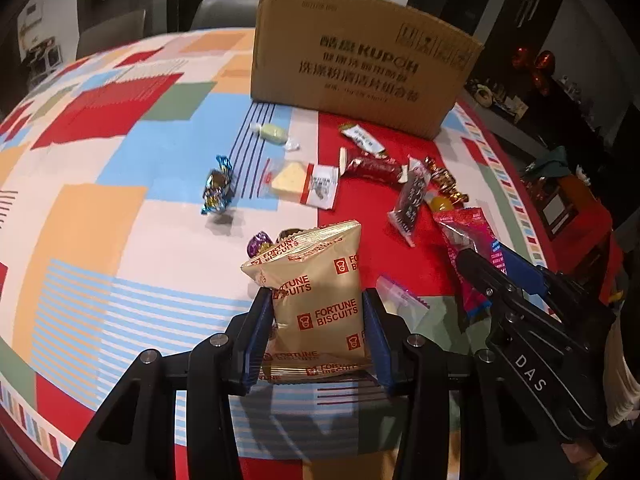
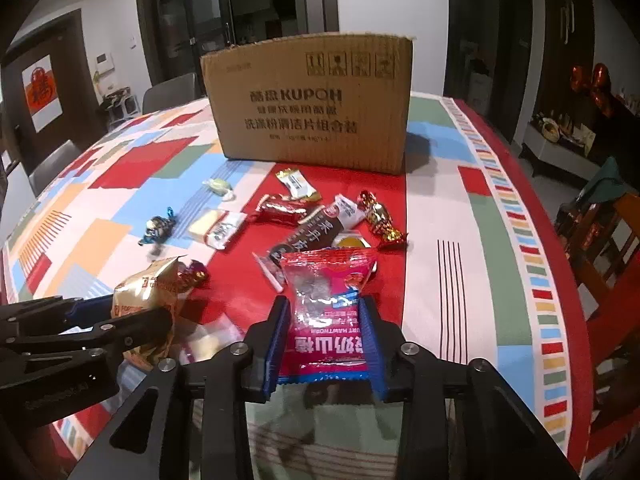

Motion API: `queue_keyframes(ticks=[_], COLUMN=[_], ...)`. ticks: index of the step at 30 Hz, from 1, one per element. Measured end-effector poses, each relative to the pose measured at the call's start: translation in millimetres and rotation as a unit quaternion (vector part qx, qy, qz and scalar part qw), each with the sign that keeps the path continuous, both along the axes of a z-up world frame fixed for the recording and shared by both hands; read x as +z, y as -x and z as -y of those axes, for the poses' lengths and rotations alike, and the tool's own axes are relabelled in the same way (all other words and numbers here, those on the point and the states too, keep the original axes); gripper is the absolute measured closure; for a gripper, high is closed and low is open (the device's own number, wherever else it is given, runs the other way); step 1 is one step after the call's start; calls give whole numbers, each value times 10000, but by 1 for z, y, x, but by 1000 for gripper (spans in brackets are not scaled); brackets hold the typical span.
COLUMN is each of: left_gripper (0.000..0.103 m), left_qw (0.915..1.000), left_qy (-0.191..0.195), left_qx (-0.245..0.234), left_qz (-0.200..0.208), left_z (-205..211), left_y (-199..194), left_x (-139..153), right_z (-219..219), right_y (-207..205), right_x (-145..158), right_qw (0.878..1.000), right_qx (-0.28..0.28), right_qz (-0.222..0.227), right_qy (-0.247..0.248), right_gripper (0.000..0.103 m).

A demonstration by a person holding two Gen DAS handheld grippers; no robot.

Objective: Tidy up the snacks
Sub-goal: 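Grasp the Fortune Biscuits packet with the left tool while the right tool grasps the pink candy bag, then carry both packets over the cardboard box and open both tools to drop them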

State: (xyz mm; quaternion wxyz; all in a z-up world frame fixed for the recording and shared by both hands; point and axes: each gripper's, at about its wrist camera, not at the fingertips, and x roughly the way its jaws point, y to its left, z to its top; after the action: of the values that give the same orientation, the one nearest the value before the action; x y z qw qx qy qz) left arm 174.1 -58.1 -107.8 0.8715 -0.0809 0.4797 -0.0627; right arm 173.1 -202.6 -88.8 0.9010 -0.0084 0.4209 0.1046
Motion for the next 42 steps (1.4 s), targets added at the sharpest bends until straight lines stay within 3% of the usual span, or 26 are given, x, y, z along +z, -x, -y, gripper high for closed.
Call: queue_keyframes(ticks=[13,23,35,42], left_gripper=[59,59,59,59], left_qw=[9972,9887,9746,9712], left_qy=[-41,-182,-271,-292], left_qx=[-391,-581,-833,-892], left_qz=[638,1368,2063,2192], left_z=[-13,-24,-32,-34], left_y=[14,20,-4,-32], left_x=[40,86,141,165], right_z=[-14,-19,-21,-23], right_y=[21,28,12,-15], right_x=[42,81,134,153], right_qw=[9992,9963,9877,9848], right_qx=[-52,-140,-275,-233], right_qz=[369,800,1500,1669], right_qy=[-156,-293,-355,-422], right_gripper=[68,68,68,68])
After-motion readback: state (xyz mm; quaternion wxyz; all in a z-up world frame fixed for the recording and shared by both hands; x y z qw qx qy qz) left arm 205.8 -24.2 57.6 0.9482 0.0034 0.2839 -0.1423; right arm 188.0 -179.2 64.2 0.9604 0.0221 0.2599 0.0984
